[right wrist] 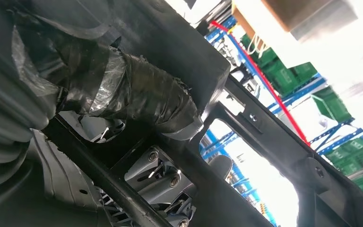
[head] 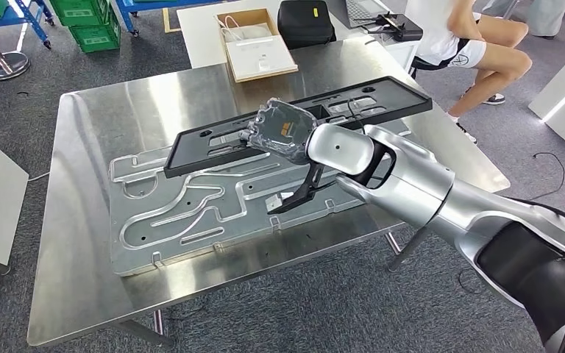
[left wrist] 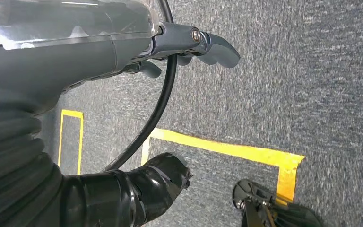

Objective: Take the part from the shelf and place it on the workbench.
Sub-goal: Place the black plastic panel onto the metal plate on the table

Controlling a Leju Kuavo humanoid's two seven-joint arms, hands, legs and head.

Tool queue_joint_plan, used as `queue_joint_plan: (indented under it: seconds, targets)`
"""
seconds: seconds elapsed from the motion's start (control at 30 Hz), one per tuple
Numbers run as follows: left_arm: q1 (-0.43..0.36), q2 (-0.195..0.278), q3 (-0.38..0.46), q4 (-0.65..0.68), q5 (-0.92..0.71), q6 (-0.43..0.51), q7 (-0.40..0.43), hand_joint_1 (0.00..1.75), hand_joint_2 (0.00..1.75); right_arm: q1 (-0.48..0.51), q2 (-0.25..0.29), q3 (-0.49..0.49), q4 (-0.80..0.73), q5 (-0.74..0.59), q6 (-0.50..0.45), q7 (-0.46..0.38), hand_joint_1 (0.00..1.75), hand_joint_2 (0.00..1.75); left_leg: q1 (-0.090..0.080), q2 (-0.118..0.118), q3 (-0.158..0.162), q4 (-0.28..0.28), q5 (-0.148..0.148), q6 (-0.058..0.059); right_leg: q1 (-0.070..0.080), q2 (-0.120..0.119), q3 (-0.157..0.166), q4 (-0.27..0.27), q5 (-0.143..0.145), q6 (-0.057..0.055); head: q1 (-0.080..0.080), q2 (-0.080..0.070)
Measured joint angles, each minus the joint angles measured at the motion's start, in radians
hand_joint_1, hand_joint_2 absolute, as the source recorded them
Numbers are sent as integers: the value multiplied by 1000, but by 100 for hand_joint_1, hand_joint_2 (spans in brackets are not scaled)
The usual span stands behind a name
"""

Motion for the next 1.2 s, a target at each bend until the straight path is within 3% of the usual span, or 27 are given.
queue_joint_plan:
  seconds: [0.5,0.83,1.2]
  targets:
    - [-1,0,9,0,-12,34,1,0,175,112,12,-49,49,62,-41,-3,175,175,0,0,0,0,0,0,-1,0,0,0,0,0,0,0]
    - [-1,0,24,0,-12,51,1,0,175,134,38,-57,79,87,-48,-4,175,175,0,0,0,0,0,0,-1,0,0,0,0,0,0,0]
    - [-1,-1,31,0,-5,73,-2,0,175,137,36,-57,154,202,-63,33,175,175,0,0,0,0,0,0,-1,0,0,0,0,0,0,0]
